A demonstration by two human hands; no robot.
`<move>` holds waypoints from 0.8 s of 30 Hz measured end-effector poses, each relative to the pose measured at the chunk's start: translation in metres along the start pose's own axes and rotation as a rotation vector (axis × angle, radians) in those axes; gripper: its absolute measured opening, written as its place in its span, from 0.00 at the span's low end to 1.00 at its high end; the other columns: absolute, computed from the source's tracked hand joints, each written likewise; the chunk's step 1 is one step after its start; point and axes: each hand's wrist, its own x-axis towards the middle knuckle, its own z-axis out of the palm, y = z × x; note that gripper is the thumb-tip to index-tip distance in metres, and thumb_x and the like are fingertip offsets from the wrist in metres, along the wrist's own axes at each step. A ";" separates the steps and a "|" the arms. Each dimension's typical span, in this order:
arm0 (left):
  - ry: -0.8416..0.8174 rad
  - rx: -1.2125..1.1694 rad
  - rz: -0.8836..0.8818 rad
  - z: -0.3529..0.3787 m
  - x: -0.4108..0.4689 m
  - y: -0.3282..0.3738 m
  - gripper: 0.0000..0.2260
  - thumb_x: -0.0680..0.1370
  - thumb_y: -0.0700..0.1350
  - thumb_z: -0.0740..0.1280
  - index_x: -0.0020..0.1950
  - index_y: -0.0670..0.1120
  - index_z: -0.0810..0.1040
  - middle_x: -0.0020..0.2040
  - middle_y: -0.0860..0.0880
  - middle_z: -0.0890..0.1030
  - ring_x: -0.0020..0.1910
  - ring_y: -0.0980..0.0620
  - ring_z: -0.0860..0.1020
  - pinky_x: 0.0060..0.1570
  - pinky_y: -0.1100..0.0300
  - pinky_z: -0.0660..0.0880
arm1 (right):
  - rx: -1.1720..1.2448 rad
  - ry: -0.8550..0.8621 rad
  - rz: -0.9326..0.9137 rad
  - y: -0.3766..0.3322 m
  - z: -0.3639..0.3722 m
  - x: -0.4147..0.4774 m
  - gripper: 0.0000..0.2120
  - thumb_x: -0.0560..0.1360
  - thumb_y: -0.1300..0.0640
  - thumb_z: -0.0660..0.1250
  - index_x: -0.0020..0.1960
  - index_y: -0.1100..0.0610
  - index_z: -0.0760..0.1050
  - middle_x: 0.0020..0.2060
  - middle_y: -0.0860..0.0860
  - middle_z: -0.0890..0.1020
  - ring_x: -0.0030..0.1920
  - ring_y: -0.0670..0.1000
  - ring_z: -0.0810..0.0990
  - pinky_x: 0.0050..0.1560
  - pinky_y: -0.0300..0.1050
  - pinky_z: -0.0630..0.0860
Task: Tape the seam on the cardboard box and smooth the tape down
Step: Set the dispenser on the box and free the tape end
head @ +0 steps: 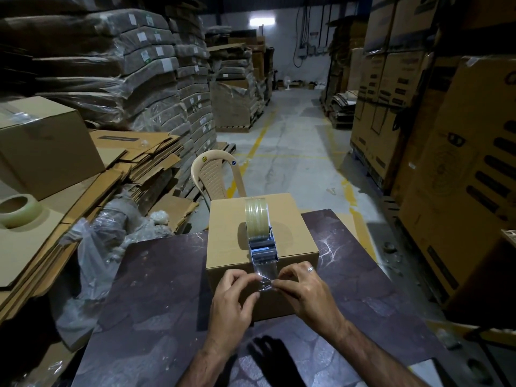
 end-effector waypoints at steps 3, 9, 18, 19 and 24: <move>-0.010 0.058 0.026 0.002 0.002 -0.006 0.12 0.70 0.41 0.74 0.51 0.54 0.81 0.50 0.58 0.73 0.53 0.58 0.74 0.50 0.58 0.77 | 0.005 -0.003 0.007 0.000 -0.001 0.000 0.08 0.74 0.50 0.66 0.50 0.50 0.82 0.45 0.47 0.80 0.44 0.49 0.75 0.34 0.40 0.76; 0.050 -0.027 -0.015 0.003 0.004 -0.006 0.06 0.71 0.43 0.75 0.45 0.52 0.83 0.47 0.61 0.74 0.50 0.61 0.74 0.43 0.53 0.80 | 0.023 -0.019 0.033 -0.001 -0.001 -0.001 0.11 0.75 0.48 0.64 0.50 0.50 0.83 0.46 0.48 0.81 0.45 0.48 0.75 0.36 0.38 0.77; 0.100 -0.095 0.002 0.005 0.003 -0.002 0.04 0.71 0.41 0.75 0.42 0.49 0.83 0.44 0.57 0.76 0.46 0.57 0.77 0.41 0.53 0.79 | 0.130 0.014 0.110 -0.007 -0.002 -0.005 0.12 0.76 0.50 0.64 0.57 0.50 0.80 0.47 0.46 0.80 0.46 0.46 0.73 0.43 0.37 0.74; 0.101 -0.092 0.008 0.005 0.003 -0.002 0.04 0.71 0.41 0.75 0.42 0.49 0.83 0.44 0.57 0.76 0.46 0.56 0.77 0.41 0.53 0.78 | 0.142 0.024 0.125 -0.008 -0.002 -0.005 0.13 0.76 0.52 0.65 0.58 0.50 0.79 0.47 0.45 0.81 0.46 0.46 0.73 0.44 0.38 0.75; 0.114 -0.075 0.032 0.003 0.003 -0.003 0.04 0.71 0.40 0.75 0.41 0.48 0.84 0.44 0.57 0.76 0.45 0.57 0.77 0.39 0.53 0.78 | 0.167 0.060 0.157 -0.005 -0.003 -0.007 0.17 0.71 0.61 0.71 0.60 0.52 0.79 0.45 0.46 0.81 0.45 0.48 0.74 0.45 0.42 0.75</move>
